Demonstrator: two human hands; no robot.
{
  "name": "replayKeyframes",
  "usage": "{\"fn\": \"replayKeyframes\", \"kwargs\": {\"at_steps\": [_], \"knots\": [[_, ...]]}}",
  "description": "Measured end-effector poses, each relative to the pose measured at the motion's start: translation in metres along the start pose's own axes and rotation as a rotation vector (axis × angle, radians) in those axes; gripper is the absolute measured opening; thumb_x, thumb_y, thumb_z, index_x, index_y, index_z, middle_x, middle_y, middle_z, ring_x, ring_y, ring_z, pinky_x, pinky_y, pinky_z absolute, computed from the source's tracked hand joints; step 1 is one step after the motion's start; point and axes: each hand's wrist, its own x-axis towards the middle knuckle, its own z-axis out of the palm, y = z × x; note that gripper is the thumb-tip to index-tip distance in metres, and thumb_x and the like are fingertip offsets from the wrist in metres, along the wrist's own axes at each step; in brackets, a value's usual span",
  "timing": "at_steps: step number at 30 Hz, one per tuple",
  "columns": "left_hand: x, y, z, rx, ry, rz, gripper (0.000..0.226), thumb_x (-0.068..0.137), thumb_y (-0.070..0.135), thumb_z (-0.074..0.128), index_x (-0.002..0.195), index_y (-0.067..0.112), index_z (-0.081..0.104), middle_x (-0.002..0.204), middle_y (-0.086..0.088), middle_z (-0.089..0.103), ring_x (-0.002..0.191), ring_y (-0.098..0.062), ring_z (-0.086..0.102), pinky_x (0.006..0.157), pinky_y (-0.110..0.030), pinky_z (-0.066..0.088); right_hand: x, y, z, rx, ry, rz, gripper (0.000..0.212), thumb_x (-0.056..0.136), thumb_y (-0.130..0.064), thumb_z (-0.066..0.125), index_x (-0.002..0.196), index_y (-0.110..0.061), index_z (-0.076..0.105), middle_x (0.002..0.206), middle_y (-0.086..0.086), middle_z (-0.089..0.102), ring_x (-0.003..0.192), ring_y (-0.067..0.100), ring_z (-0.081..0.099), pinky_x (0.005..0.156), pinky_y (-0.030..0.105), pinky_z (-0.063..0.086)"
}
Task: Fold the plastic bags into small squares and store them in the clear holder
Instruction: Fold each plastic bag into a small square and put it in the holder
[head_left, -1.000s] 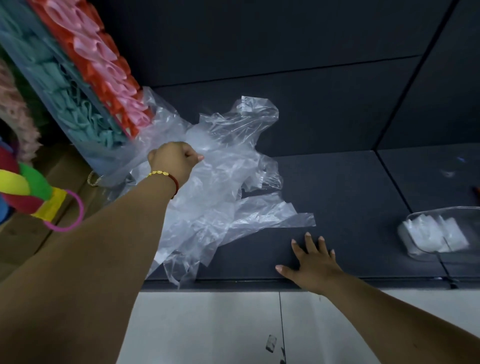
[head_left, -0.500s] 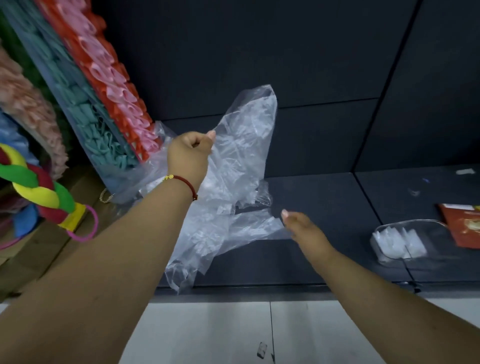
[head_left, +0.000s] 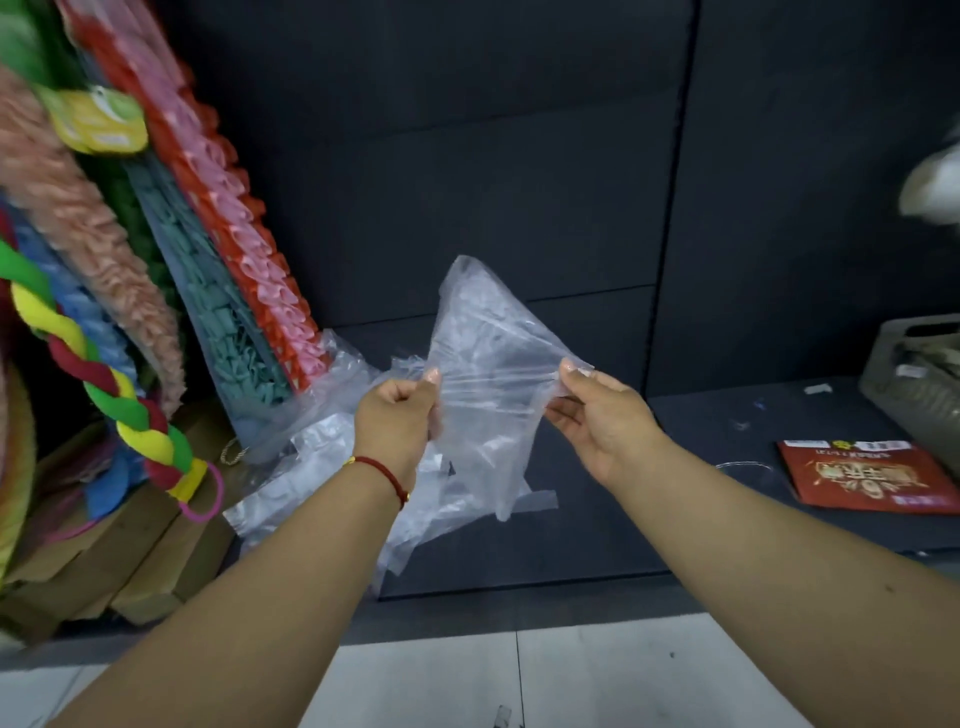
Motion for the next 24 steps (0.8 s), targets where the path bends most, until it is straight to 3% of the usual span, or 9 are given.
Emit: {"fn": "replayKeyframes", "kwargs": {"at_steps": [3, 6, 10, 12, 14, 17, 20, 22, 24], "knots": [[-0.019, 0.010, -0.007, 0.000, -0.090, -0.077, 0.040, 0.095, 0.027, 0.062, 0.060, 0.013, 0.049, 0.059, -0.006, 0.056, 0.057, -0.020, 0.051, 0.065, -0.033, 0.053, -0.017, -0.020, -0.001, -0.087, -0.005, -0.112, 0.020, 0.094, -0.016, 0.064, 0.076, -0.011, 0.058, 0.081, 0.006, 0.065, 0.075, 0.016, 0.062, 0.073, 0.026, 0.055], [-0.029, 0.015, -0.014, 0.153, -0.139, -0.120, 0.034, 0.094, 0.034, 0.062, 0.069, 0.015, 0.051, 0.074, -0.006, 0.054, 0.068, -0.021, 0.051, 0.068, -0.031, 0.054, -0.035, -0.035, 0.002, -0.214, -0.059, -0.226, 0.022, 0.094, -0.013, 0.062, 0.073, -0.012, 0.055, 0.085, 0.005, 0.067, 0.083, 0.019, 0.064, 0.081, 0.031, 0.054], [-0.045, 0.032, -0.024, 0.320, -0.082, 0.147, 0.045, 0.092, 0.042, 0.061, 0.068, 0.013, 0.037, 0.061, 0.012, 0.039, 0.054, -0.011, 0.035, 0.059, -0.027, 0.041, -0.062, -0.044, 0.005, -0.442, -0.201, -0.330, 0.011, 0.096, -0.013, 0.059, 0.086, -0.009, 0.059, 0.081, 0.004, 0.073, 0.075, 0.029, 0.062, 0.072, 0.038, 0.051], [-0.056, 0.041, -0.027, 0.303, -0.067, 0.250, 0.026, 0.092, 0.040, 0.062, 0.091, 0.015, 0.055, 0.086, 0.010, 0.056, 0.075, -0.005, 0.053, 0.070, -0.021, 0.043, -0.072, -0.043, 0.004, -0.632, -0.267, -0.384, 0.010, 0.096, -0.017, 0.058, 0.091, -0.010, 0.062, 0.084, -0.001, 0.075, 0.081, 0.026, 0.068, 0.072, 0.036, 0.053], [-0.064, 0.043, -0.031, 0.326, -0.087, 0.344, 0.024, 0.091, 0.037, 0.063, 0.112, 0.029, 0.054, 0.115, 0.010, 0.056, 0.106, -0.007, 0.054, 0.091, -0.023, 0.042, -0.079, -0.041, 0.001, -0.782, -0.316, -0.411, 0.010, 0.096, -0.019, 0.059, 0.093, -0.013, 0.066, 0.085, -0.005, 0.076, 0.084, 0.015, 0.070, 0.073, 0.027, 0.052], [-0.078, 0.041, -0.033, 0.406, -0.203, 0.471, 0.031, 0.091, 0.033, 0.063, 0.119, 0.039, 0.052, 0.123, 0.022, 0.052, 0.117, 0.004, 0.046, 0.096, -0.013, 0.034, -0.082, -0.034, -0.003, -0.860, -0.394, -0.400, 0.010, 0.095, -0.018, 0.062, 0.092, -0.013, 0.069, 0.085, -0.003, 0.075, 0.081, 0.005, 0.070, 0.073, 0.014, 0.050], [-0.086, 0.034, -0.032, 0.368, -0.375, 0.484, 0.040, 0.088, 0.035, 0.065, 0.122, 0.047, 0.047, 0.129, 0.031, 0.047, 0.120, 0.021, 0.039, 0.092, 0.003, 0.030, -0.081, -0.029, -0.003, -0.929, -0.498, -0.345, 0.010, 0.093, -0.019, 0.065, 0.088, -0.011, 0.070, 0.086, 0.000, 0.075, 0.083, 0.007, 0.070, 0.079, 0.016, 0.052], [-0.087, 0.030, -0.031, 0.301, -0.459, 0.433, 0.049, 0.082, 0.044, 0.063, 0.128, 0.047, 0.045, 0.133, 0.030, 0.047, 0.124, 0.020, 0.038, 0.093, 0.002, 0.031, -0.080, -0.029, 0.000, -0.980, -0.591, -0.321, 0.011, 0.092, -0.018, 0.066, 0.087, -0.010, 0.072, 0.088, 0.001, 0.074, 0.087, 0.010, 0.070, 0.084, 0.018, 0.053], [-0.083, 0.028, -0.031, 0.153, -0.499, 0.244, 0.056, 0.077, 0.048, 0.060, 0.132, 0.038, 0.051, 0.130, 0.020, 0.056, 0.121, 0.010, 0.049, 0.092, -0.006, 0.041, -0.080, -0.030, 0.001, -0.999, -0.644, -0.302, 0.009, 0.090, -0.017, 0.068, 0.086, -0.011, 0.073, 0.090, 0.002, 0.074, 0.086, 0.007, 0.068, 0.083, 0.015, 0.050]]}}
